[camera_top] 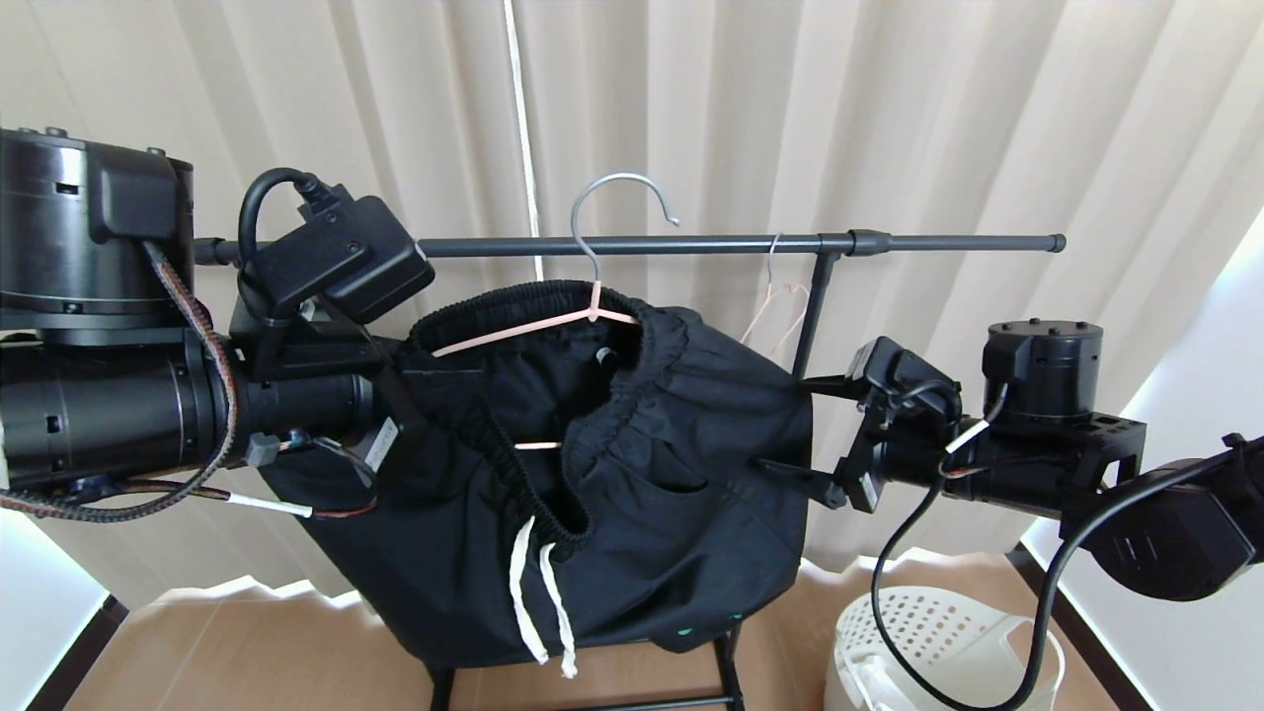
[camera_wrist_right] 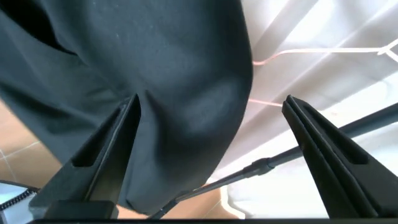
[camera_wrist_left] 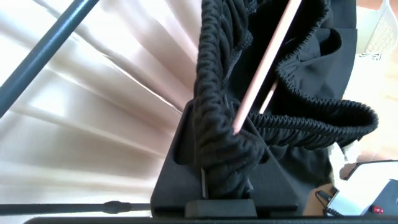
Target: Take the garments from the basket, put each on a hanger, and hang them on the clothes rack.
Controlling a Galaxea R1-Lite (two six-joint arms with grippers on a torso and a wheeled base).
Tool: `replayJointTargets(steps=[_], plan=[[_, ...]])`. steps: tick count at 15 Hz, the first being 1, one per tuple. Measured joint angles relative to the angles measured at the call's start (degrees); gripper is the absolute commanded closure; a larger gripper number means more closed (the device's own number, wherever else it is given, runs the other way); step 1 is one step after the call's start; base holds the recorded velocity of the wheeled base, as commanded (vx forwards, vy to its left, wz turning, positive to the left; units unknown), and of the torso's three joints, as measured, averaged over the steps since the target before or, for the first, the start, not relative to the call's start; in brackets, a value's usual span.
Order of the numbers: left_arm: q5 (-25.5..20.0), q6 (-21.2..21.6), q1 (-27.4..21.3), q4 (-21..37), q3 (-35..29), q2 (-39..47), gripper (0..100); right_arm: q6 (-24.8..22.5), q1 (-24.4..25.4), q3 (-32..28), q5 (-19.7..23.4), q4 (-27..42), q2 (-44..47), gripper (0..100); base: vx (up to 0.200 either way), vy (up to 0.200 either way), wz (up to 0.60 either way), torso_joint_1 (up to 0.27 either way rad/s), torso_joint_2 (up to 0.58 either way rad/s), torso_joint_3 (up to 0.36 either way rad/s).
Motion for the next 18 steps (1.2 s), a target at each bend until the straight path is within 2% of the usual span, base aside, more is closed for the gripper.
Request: replayJointTargets(steps=[18], plan=[[-0.44,-0.82,3.43,0.02,5.42,-5.24,100,0.18,-5.46,-3.23,0.4,0.33,1.01,100,0.0,0.0,0.0,0.0,0.0,0.0]])
